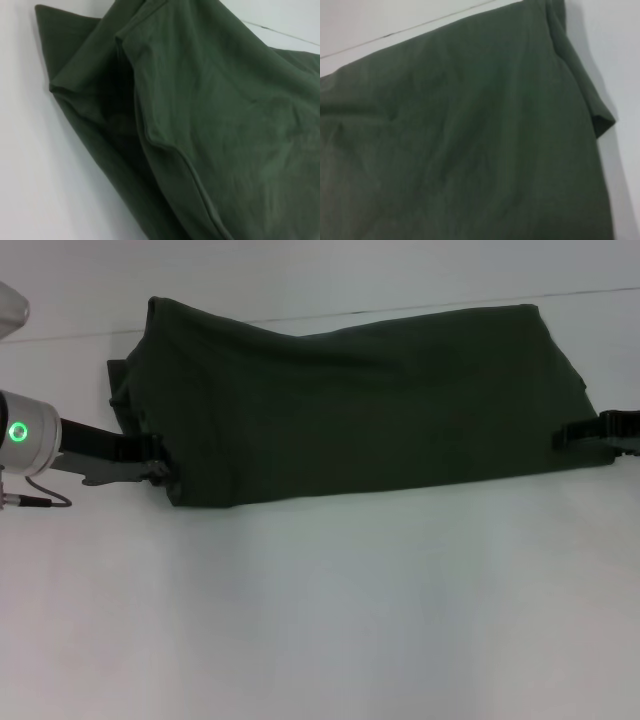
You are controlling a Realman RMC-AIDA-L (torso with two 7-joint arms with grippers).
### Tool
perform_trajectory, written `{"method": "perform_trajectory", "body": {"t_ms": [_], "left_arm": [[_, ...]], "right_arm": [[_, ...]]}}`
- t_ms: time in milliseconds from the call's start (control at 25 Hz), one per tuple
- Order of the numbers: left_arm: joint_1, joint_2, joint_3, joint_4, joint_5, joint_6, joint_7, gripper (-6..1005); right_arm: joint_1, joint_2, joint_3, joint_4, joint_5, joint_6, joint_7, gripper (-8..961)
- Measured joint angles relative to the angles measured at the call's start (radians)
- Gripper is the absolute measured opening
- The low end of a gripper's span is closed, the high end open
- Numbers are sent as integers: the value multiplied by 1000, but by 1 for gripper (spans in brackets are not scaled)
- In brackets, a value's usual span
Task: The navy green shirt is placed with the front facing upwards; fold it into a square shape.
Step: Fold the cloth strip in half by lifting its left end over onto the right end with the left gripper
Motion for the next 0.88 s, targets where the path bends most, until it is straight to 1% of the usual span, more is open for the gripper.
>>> {"method": "perform_trajectory", "body": {"t_ms": [520,680,880], "left_arm": [[-3,0,0,1,1,3,0,17],[-3,0,0,8,1,6,0,17],[-3,-4,0,11,6,11,0,17]], "right_arm": [[4,1,-16,-1,-7,-1,6,830],[2,0,-41,-5,-8,-3,12,749],[0,-2,-47,-5,-9,-4,15,648]]}}
